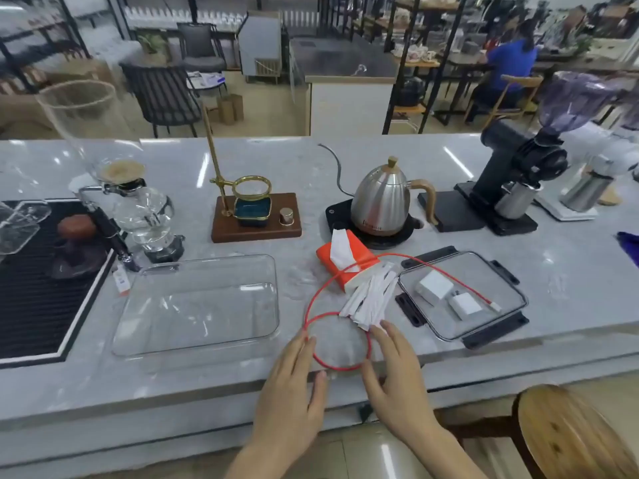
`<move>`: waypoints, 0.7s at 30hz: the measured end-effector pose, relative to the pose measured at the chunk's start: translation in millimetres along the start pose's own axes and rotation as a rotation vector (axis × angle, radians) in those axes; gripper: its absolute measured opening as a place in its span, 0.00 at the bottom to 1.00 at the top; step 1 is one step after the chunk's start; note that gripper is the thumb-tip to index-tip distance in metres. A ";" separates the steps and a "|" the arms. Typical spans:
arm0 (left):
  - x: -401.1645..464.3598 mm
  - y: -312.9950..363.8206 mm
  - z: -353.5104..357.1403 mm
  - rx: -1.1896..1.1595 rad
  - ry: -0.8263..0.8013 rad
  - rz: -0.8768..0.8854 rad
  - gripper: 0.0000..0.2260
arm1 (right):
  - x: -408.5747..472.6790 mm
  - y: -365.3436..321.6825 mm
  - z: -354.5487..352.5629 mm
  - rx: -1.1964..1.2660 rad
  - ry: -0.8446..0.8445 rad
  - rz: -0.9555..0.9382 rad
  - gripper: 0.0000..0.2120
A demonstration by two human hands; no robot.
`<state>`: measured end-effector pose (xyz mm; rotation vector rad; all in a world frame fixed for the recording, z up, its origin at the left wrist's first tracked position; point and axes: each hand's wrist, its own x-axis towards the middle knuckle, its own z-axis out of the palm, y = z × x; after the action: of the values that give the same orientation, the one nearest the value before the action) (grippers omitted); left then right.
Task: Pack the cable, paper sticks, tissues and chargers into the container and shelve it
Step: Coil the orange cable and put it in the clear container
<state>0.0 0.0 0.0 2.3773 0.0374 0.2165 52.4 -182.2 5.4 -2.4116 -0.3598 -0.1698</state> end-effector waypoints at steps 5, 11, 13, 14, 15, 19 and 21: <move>12.4 2.2 21.8 0.059 0.030 -0.126 0.26 | 9.9 25.2 6.5 0.080 -0.030 -0.023 0.21; 15.5 6.6 37.9 0.026 0.114 -0.244 0.24 | 11.5 41.3 15.8 0.071 -0.037 -0.194 0.13; 20.0 9.3 40.1 0.016 0.131 -0.278 0.24 | 11.1 45.6 18.7 0.014 -0.048 -0.218 0.13; 22.2 9.5 40.9 0.008 0.134 -0.304 0.24 | 10.8 48.5 20.6 -0.017 -0.068 -0.218 0.14; 24.3 9.3 41.8 -0.009 0.138 -0.328 0.24 | 10.4 50.3 22.2 -0.040 -0.087 -0.220 0.15; 30.7 10.6 46.2 -0.089 0.221 -0.384 0.20 | 11.6 54.9 25.3 -0.037 -0.093 -0.261 0.14; 32.8 13.6 46.6 -0.131 0.288 -0.393 0.18 | 14.3 54.4 25.0 -0.009 -0.067 -0.282 0.10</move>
<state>39.6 -38.6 -19.2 2.1389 0.6009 0.3569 83.1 -202.5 -43.9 -2.3701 -0.7311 -0.2161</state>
